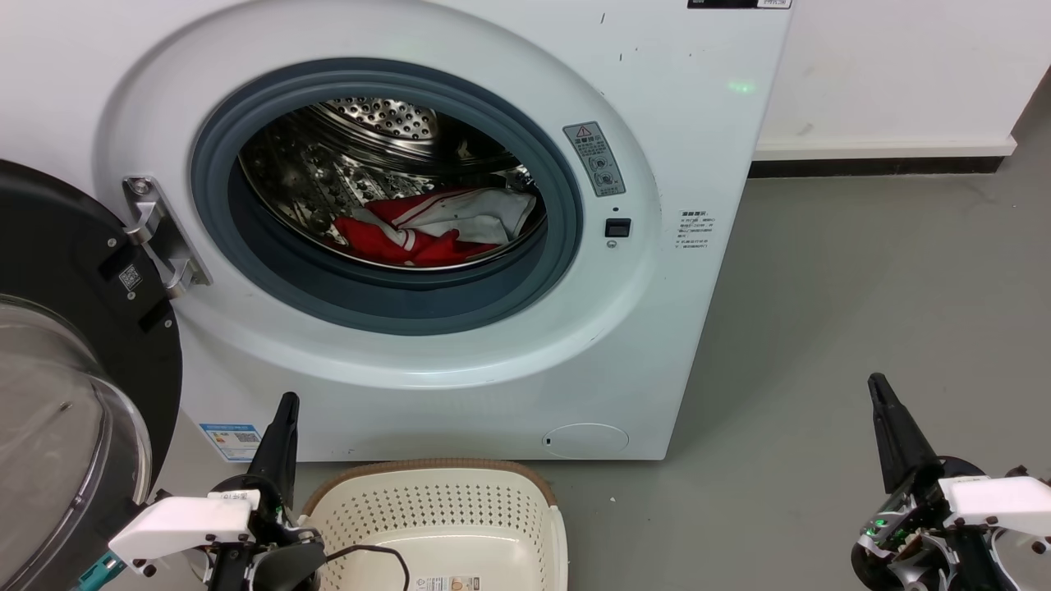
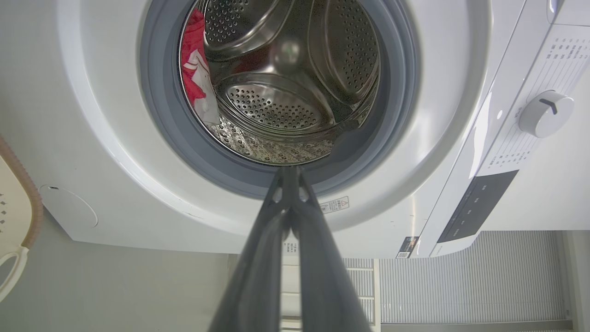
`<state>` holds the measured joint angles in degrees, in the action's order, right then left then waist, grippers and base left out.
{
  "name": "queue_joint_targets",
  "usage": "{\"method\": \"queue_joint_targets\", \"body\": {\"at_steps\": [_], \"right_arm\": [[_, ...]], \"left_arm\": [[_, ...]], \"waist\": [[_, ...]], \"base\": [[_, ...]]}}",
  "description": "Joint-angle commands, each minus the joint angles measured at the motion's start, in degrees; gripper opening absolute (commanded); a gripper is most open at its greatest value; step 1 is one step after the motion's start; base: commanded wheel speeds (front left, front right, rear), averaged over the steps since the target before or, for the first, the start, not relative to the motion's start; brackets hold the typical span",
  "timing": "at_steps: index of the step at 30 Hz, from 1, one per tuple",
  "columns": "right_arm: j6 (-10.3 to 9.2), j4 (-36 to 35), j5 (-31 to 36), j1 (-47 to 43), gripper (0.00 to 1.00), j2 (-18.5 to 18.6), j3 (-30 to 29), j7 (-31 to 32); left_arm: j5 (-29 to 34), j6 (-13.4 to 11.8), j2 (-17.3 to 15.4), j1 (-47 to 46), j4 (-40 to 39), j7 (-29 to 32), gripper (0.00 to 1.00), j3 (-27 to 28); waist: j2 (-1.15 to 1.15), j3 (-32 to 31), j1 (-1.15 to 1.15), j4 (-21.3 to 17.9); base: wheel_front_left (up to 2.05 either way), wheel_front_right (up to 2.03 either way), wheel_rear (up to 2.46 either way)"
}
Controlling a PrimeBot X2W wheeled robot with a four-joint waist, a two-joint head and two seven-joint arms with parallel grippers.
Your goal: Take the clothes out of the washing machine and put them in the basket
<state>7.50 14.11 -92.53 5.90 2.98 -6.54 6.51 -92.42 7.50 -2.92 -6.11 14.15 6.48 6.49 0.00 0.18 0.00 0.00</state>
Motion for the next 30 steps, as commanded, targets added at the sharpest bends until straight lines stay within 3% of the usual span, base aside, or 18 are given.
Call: {"method": "queue_joint_targets", "body": {"at_steps": [1,26,27,30], "right_arm": [[-0.01,0.1,0.3,0.7,0.00,-0.1,0.1,0.0],[0.00,0.0,0.0,0.0,0.00,0.0,0.0,0.0],[-0.01,0.3,0.0,-0.2,1.00,0.0,0.0,0.0],[-0.01,0.1,0.3,-0.7,1.00,0.0,0.4,-0.7]], "left_arm": [[0.0,0.1,0.2,-0.3,-0.1,0.2,0.00,0.2],[0.0,0.0,0.0,0.0,0.0,0.0,0.00,0.0],[0.0,0.0,0.0,0.2,0.4,0.0,1.00,-0.1],[0.2,0.0,0.0,0.3,0.5,-0.6,1.00,-0.9]], "waist": [[0.00,0.0,0.00,0.0],[0.00,0.0,0.00,0.0],[0.00,0.0,0.00,0.0],[0.00,0.0,0.00,0.0]], "base": [[0.00,0.00,0.00],[0.00,0.00,0.00],[0.00,0.00,0.00],[0.00,0.00,0.00]]}}
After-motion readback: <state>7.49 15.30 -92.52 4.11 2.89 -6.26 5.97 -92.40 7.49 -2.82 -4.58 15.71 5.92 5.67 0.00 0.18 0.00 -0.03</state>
